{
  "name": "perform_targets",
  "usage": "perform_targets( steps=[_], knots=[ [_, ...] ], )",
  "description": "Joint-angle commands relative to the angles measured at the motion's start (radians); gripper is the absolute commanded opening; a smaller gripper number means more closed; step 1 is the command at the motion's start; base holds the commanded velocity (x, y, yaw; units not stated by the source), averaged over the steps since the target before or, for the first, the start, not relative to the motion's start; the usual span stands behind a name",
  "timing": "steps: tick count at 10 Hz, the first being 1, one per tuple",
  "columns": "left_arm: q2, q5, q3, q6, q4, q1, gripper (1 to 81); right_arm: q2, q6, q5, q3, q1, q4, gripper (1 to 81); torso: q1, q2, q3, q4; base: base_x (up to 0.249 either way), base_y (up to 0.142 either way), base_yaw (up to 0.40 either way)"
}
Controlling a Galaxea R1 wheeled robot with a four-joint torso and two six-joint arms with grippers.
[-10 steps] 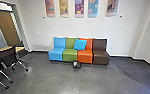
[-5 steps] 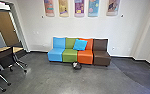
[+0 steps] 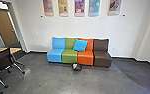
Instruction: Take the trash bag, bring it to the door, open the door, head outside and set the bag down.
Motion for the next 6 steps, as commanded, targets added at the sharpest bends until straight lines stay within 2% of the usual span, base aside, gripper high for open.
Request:
perform_targets(
  steps=[1,6],
  knots=[
    [-0.002,0.056,0.004,-0.001,-0.006,-0.04,81.1,-0.014,-0.004,-0.062,0.006,0.042,0.001,81.1,0.001,0.0,0.0,0.0,0.148,0.0,0.0],
    [-0.002,0.056,0.004,-0.001,-0.006,-0.041,81.1,-0.014,-0.004,-0.062,0.006,0.042,0.001,81.1,0.001,0.0,0.0,0.0,0.148,0.0,0.0]
  ],
)
